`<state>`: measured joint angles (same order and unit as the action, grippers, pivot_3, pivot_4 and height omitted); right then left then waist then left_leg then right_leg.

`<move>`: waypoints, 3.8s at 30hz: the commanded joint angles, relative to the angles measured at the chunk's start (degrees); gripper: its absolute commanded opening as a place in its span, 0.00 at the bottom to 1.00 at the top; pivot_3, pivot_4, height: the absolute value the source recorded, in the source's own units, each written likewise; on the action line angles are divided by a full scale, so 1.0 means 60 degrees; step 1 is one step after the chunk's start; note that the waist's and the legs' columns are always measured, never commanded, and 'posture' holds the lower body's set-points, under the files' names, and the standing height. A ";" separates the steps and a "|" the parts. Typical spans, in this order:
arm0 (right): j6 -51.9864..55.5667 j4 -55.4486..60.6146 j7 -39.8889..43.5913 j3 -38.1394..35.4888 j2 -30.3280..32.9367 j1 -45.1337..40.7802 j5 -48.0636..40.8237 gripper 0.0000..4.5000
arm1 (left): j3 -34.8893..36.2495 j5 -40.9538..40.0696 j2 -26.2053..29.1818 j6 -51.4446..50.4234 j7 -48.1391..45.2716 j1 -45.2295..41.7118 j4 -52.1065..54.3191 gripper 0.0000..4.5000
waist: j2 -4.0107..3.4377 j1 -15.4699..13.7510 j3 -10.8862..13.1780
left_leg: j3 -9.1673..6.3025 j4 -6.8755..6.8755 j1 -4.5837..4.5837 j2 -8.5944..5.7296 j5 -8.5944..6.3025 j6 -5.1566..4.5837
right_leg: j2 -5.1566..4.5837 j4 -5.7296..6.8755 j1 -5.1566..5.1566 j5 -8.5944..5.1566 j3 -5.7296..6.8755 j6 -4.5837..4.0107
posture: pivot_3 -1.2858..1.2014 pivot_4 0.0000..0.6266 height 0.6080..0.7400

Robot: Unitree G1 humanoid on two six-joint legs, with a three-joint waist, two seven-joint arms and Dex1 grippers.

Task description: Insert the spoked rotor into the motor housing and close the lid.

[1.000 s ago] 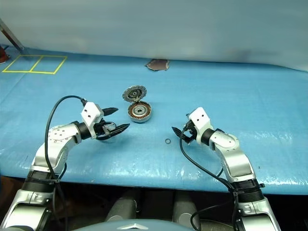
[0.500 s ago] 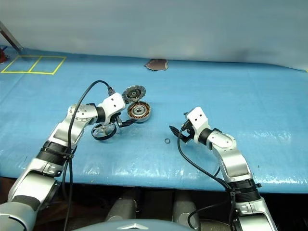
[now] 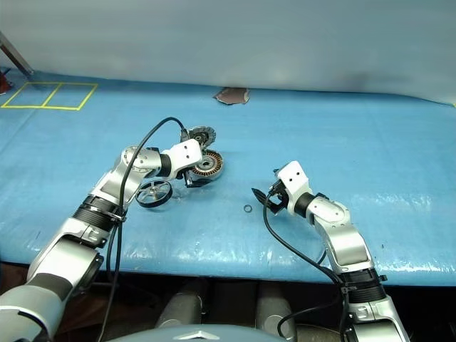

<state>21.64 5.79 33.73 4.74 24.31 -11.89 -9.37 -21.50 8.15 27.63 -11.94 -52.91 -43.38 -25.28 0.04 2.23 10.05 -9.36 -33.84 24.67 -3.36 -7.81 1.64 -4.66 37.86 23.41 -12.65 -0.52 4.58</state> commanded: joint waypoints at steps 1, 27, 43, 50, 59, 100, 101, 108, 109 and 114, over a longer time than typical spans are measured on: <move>-0.0149 0.0461 -0.0050 -0.0148 0.0022 0.0012 -0.0029 1.00 | -0.0019 0.0090 -0.0093 0.0199 -0.0184 -0.0227 -0.0134 1.00 | 0.0000 -0.0004 0.0000 | 0.0000 0.0000 0.0000 0.0000 0.0000 0.0000 | 0.0000 0.0000 0.0000 0.0000 0.0001 0.0000 | 0.52 0.24 1.00; -0.0206 0.0543 -0.0291 -0.0208 0.0021 0.0054 0.0018 1.00 | -0.0488 0.0769 -0.0234 0.0056 -0.0855 -0.0193 -0.0920 0.81 | 0.0003 0.0005 -0.0001 | 0.0004 -0.0021 -0.0011 0.0000 0.0001 -0.0003 | 0.0002 0.0007 -0.0015 0.0008 -0.0007 0.0013 | 0.52 0.24 1.00; -0.0279 0.0500 -0.0474 -0.0220 -0.0022 -0.0008 0.0014 1.00 | -0.0739 0.1204 -0.0083 0.0349 -0.1335 -0.0555 -0.1635 0.45 | -0.0008 0.0106 -0.0015 | 0.0015 -0.0024 -0.0090 0.0006 0.0000 -0.0007 | -0.0001 0.0004 -0.0098 -0.0017 -0.0014 -0.0030 | 0.52 0.24 1.00; -0.0260 0.0560 -0.0537 -0.0275 -0.0018 0.0066 -0.0025 1.00 | -0.0377 0.0646 -0.0285 0.1037 -0.1583 -0.0695 -0.1593 0.45 | -0.0008 0.0048 -0.0014 | 0.0017 -0.0020 -0.0118 0.0006 -0.0001 -0.0006 | -0.0008 0.0004 -0.0124 -0.0024 -0.0014 -0.0042 | 0.52 0.24 1.00; -0.0160 0.0765 -0.0467 -0.0353 0.0011 0.0430 -0.0150 1.00 | -0.0310 0.0016 -0.0419 0.1594 -0.3126 -0.0880 -0.1033 0.45 | -0.0005 -0.0083 -0.0012 | 0.0013 -0.0015 -0.0037 -0.0010 -0.0013 -0.0028 | -0.0011 -0.0025 -0.0064 0.0002 -0.0011 0.0012 | 0.52 0.24 1.00; -0.0096 0.0917 -0.0619 -0.0486 -0.0046 0.0708 -0.0104 1.00 | -0.0982 0.0235 0.0512 0.1839 -0.4533 -0.0209 0.0488 0.45 | 0.0001 0.0103 -0.0008 | 0.0037 -0.0029 -0.0006 0.0010 -0.0012 -0.0030 | 0.0002 0.0003 -0.0011 0.0005 -0.0025 0.0014 | 0.52 0.24 1.00; -0.0096 0.0921 -0.0622 -0.0491 -0.0047 0.0709 -0.0107 1.00 | -0.0996 0.0216 0.0507 0.1829 -0.4591 -0.0215 0.0476 0.59 | 0.0000 0.0103 -0.0008 | 0.0037 -0.0030 -0.0006 0.0010 -0.0012 -0.0030 | 0.0002 0.0003 -0.0012 0.0005 -0.0025 0.0014 | 0.52 0.24 1.00; -0.0111 0.0902 -0.0645 -0.0525 -0.0043 0.0718 -0.0101 1.00 | -0.0607 -0.0041 0.0457 0.1761 -0.4380 -0.0285 0.0458 1.00 | 0.0001 0.0105 -0.0008 | 0.0038 -0.0031 -0.0004 0.0009 -0.0012 -0.0030 | 0.0002 0.0002 -0.0011 0.0006 -0.0026 0.0015 | 0.52 0.24 1.00; -0.0107 0.0908 -0.0642 -0.0528 -0.0045 0.0724 -0.0111 1.00 | -0.0450 -0.0303 0.0436 0.1603 -0.4471 -0.0275 0.0579 1.00 | 0.0001 0.0104 -0.0008 | 0.0038 -0.0033 -0.0003 0.0009 -0.0012 -0.0030 | 0.0002 0.0002 -0.0012 0.0006 -0.0027 0.0015 | 0.52 0.24 1.00; -0.0088 0.1005 -0.0571 -0.0526 -0.0115 0.0804 -0.0254 1.00 | 0.0182 -0.1480 0.0544 0.0725 -0.4890 0.0033 0.1404 1.00 | 0.0001 0.0108 -0.0008 | 0.0037 -0.0035 -0.0003 0.0008 -0.0012 -0.0031 | 0.0001 0.0004 -0.0011 0.0006 -0.0027 0.0015 | 0.52 0.24 1.00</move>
<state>21.63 9.75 30.08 2.34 24.02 -6.99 -9.82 -22.78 2.53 30.11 -5.78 -81.06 -43.68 -20.13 0.04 2.87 10.00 -9.14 -34.04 24.65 -3.31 -7.88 1.46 -4.66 37.88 23.35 -12.61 -0.69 4.67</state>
